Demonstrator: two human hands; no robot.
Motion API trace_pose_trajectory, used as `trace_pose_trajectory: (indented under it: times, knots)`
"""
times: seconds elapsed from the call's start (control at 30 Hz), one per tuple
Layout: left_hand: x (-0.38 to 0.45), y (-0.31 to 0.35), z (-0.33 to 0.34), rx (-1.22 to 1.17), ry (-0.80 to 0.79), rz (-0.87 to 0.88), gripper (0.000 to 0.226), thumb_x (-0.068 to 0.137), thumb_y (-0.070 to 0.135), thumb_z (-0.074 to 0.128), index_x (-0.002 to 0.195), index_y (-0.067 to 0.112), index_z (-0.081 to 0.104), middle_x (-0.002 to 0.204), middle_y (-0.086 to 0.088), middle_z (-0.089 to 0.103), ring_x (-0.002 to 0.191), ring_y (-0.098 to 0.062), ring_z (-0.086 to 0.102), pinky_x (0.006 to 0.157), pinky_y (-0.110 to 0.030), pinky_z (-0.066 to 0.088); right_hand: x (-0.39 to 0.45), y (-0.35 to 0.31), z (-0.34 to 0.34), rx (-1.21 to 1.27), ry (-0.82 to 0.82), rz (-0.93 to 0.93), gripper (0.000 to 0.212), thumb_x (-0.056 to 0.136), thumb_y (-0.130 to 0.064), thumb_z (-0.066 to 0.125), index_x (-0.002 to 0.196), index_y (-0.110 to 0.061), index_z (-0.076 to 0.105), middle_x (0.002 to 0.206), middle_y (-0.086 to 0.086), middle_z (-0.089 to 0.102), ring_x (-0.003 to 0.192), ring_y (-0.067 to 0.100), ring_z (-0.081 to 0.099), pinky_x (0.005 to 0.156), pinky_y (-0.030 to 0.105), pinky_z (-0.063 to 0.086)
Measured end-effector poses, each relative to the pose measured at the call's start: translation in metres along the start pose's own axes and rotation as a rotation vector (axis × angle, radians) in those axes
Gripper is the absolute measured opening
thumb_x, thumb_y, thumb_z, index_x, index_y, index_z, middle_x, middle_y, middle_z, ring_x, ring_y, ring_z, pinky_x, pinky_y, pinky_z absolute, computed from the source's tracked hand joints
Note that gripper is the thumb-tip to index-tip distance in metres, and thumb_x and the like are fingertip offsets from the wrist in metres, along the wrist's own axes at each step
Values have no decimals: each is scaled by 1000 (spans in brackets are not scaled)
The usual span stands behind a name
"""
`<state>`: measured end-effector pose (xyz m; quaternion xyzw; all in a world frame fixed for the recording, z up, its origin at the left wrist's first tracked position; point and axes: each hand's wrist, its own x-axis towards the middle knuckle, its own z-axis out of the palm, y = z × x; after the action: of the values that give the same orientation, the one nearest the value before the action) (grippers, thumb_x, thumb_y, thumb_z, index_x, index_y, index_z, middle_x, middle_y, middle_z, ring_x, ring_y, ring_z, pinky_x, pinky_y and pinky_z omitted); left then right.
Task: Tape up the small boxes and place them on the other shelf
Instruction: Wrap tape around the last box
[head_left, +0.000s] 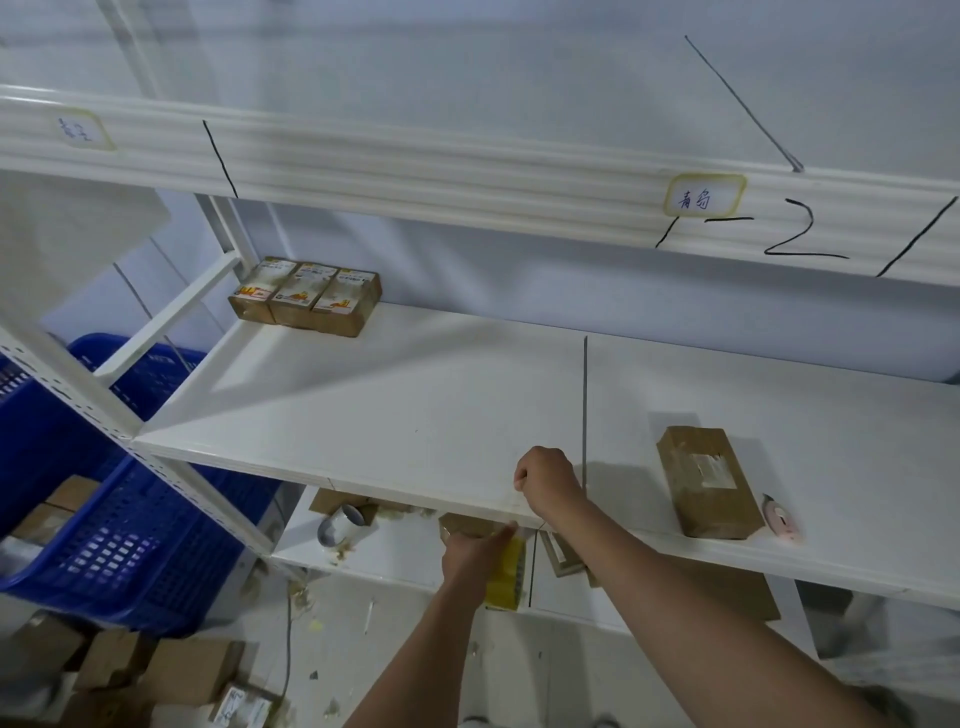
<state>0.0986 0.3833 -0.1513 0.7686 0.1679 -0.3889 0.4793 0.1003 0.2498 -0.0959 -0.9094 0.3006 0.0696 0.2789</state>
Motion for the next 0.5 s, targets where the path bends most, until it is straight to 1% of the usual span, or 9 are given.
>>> trace_pose_trajectory:
  times: [0.1,0.17,0.27,0.3,0.37,0.4,0.43,0.47,0.5]
  knots:
    - [8,-2,1,-32,-25,-19,78,63,58,86,122,16,56,109,-5,66,100,-28,65,97,-47,54,4,2,7,-21,-1,-10,17,87,6,63,87,-3,76,92,9,71,86,22,69,80,27,58]
    - [9,-1,1,-41,-34,-22,79,61,57,87,122,16,58,109,-5,67,100,-28,66,97,-47,54,7,2,8,-46,5,-12,14,86,6,65,89,-2,76,96,9,69,89,23,69,81,27,58]
    - [11,0,0,-47,-43,-32,80,61,56,89,123,16,58,111,-4,67,100,-28,65,97,-47,54,13,2,10,-60,42,-21,11,87,4,66,96,1,72,109,10,56,94,25,64,82,29,56]
    - [10,0,0,-47,-44,-30,80,62,55,88,124,15,58,112,-4,67,101,-27,65,97,-46,54,14,3,10,-62,48,-9,12,86,4,67,97,1,72,111,10,56,93,24,63,83,29,56]
    - [9,-1,1,-45,-46,-23,78,66,53,87,127,13,60,112,-4,67,100,-26,64,93,-40,55,14,4,11,-76,30,20,16,84,5,68,98,0,73,111,10,61,90,22,64,85,30,57]
    - [9,-2,0,-48,-46,-14,75,68,52,87,127,11,62,111,-4,67,99,-25,64,88,-37,54,15,5,12,-83,26,19,19,85,4,67,103,-1,72,112,11,63,92,23,64,85,30,57]
    - [8,-2,-1,-53,-51,-4,72,71,50,86,126,9,63,110,-5,68,98,-24,65,82,-34,53,14,5,12,-81,31,5,26,86,2,67,112,-2,67,114,12,62,96,25,64,86,30,55]
    - [9,-4,-1,-61,-64,7,70,72,48,85,125,7,64,109,-5,69,96,-23,65,77,-31,51,12,6,10,-71,43,-9,39,87,0,69,124,-4,56,115,12,59,101,27,62,85,31,54]
    - [9,-6,-2,-58,-78,12,68,73,47,85,124,6,65,109,-6,70,96,-22,66,76,-30,50,11,6,7,-63,64,-8,52,88,-1,70,132,-6,43,115,14,57,104,30,62,83,32,53]
